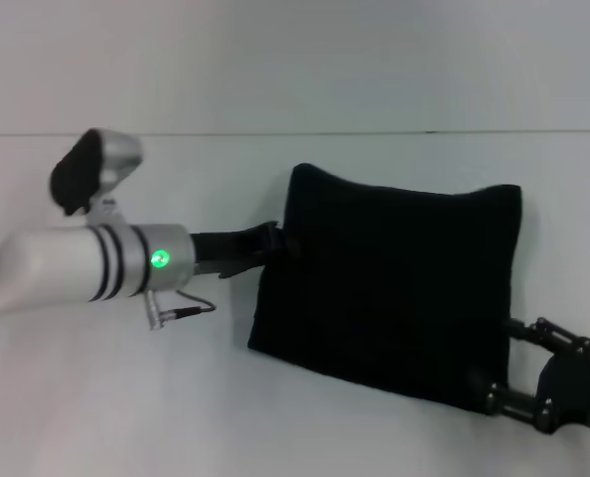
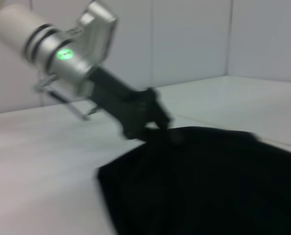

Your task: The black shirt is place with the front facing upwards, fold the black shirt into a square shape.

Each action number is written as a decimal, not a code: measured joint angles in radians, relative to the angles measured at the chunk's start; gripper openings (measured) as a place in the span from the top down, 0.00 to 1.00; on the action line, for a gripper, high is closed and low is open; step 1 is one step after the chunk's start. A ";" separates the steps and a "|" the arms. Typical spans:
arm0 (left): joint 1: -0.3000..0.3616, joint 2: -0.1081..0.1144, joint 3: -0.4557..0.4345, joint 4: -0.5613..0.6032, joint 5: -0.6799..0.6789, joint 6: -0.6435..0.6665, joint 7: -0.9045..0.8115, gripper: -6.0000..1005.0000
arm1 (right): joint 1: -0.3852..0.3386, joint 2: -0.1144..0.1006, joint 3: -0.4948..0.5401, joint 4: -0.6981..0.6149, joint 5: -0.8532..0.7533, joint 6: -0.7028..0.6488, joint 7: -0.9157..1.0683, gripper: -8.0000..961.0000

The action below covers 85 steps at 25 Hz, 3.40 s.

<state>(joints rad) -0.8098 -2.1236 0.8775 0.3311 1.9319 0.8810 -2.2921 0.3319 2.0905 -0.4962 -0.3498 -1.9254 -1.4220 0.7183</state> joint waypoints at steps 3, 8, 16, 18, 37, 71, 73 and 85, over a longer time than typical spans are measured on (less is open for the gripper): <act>0.052 0.005 -0.082 0.007 0.000 0.065 0.009 0.91 | 0.009 0.000 0.055 0.002 0.002 0.007 -0.003 0.11; 0.145 0.001 -0.200 0.009 -0.019 0.152 0.070 0.91 | 0.031 0.001 0.119 0.003 0.002 0.018 -0.007 0.11; 0.264 -0.007 -0.259 0.002 -0.129 0.278 0.228 0.91 | 0.070 0.005 0.140 0.007 0.003 0.062 -0.007 0.11; 0.276 -0.006 -0.260 0.001 -0.130 0.301 0.241 0.91 | 0.077 0.005 0.151 0.011 0.003 0.064 -0.008 0.11; 0.301 -0.003 -0.259 0.008 -0.123 0.414 0.474 0.83 | 0.082 0.005 0.162 0.030 0.037 0.066 -0.008 0.11; 0.437 0.036 -0.269 0.201 0.063 0.565 1.218 0.04 | -0.014 0.003 0.101 0.054 -0.046 -0.059 -0.109 0.11; 0.435 0.036 -0.269 0.202 0.062 0.564 1.217 0.04 | -0.015 0.003 0.104 0.054 -0.046 -0.055 -0.109 0.11; 0.431 0.036 -0.273 0.200 0.060 0.520 1.219 0.05 | -0.035 0.003 0.105 0.054 -0.046 -0.049 -0.109 0.10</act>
<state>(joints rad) -0.3788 -2.0876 0.6042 0.5314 1.9920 1.4007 -1.0731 0.2965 2.0937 -0.3911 -0.2958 -1.9711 -1.4715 0.6090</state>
